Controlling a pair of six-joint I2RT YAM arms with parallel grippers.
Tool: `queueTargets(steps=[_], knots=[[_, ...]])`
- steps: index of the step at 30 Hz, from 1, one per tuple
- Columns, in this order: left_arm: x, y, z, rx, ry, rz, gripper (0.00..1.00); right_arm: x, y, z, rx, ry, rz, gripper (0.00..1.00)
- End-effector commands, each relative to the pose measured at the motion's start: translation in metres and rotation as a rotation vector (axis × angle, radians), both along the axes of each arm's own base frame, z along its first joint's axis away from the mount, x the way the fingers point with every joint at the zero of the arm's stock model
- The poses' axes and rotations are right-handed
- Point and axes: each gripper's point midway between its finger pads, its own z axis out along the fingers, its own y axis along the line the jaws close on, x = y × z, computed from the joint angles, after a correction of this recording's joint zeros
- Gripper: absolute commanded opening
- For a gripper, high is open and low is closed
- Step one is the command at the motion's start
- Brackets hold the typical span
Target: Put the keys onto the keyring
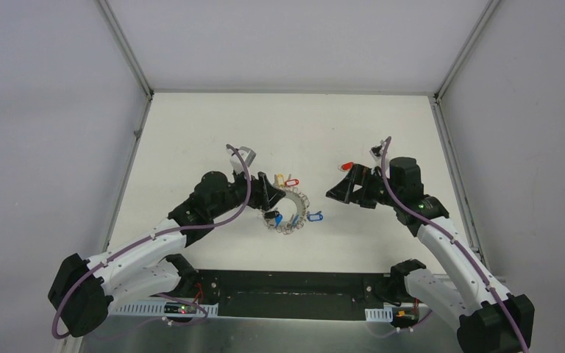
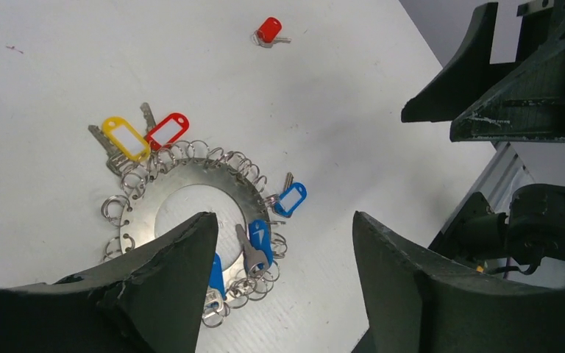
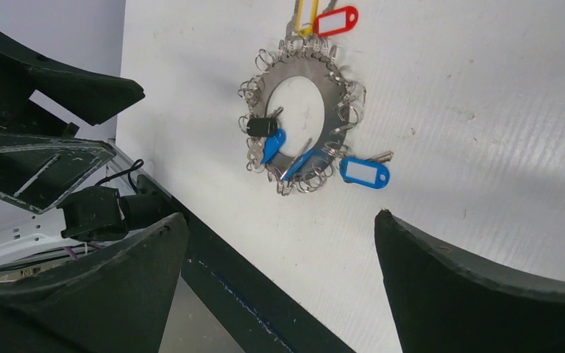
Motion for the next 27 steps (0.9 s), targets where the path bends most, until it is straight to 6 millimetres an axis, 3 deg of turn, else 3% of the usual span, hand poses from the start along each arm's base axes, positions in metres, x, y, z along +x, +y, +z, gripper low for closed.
queueTargets(steps=[1, 4, 5, 12, 16, 22, 27], knots=[[0.001, 0.007, 0.010, -0.020, 0.099, 0.064, 0.74, -0.001, -0.006, 0.000, -0.013, 0.043, -0.040, 1.00], [-0.001, 0.015, -0.001, -0.006, 0.229, 0.133, 0.97, -0.006, 0.000, 0.002, 0.021, 0.057, -0.012, 1.00], [-0.001, 0.014, -0.001, 0.001, 0.243, 0.132, 0.99, -0.008, 0.002, 0.003, 0.033, 0.064, 0.003, 1.00], [0.005, 0.023, -0.015, -0.016, 0.395, 0.245, 0.99, -0.012, -0.001, -0.016, -0.002, 0.125, -0.001, 1.00], [0.005, 0.019, -0.021, -0.013, 0.432, 0.212, 0.98, -0.011, -0.001, -0.027, -0.054, 0.179, 0.043, 1.00], [0.005, 0.019, -0.038, 0.008, 0.509, 0.198, 0.96, 0.007, 0.015, -0.040, -0.044, 0.242, 0.126, 1.00], [0.008, 0.040, -0.055, 0.096, 0.545, 0.257, 0.95, 0.025, 0.030, -0.052, -0.027, 0.295, 0.201, 0.96]])
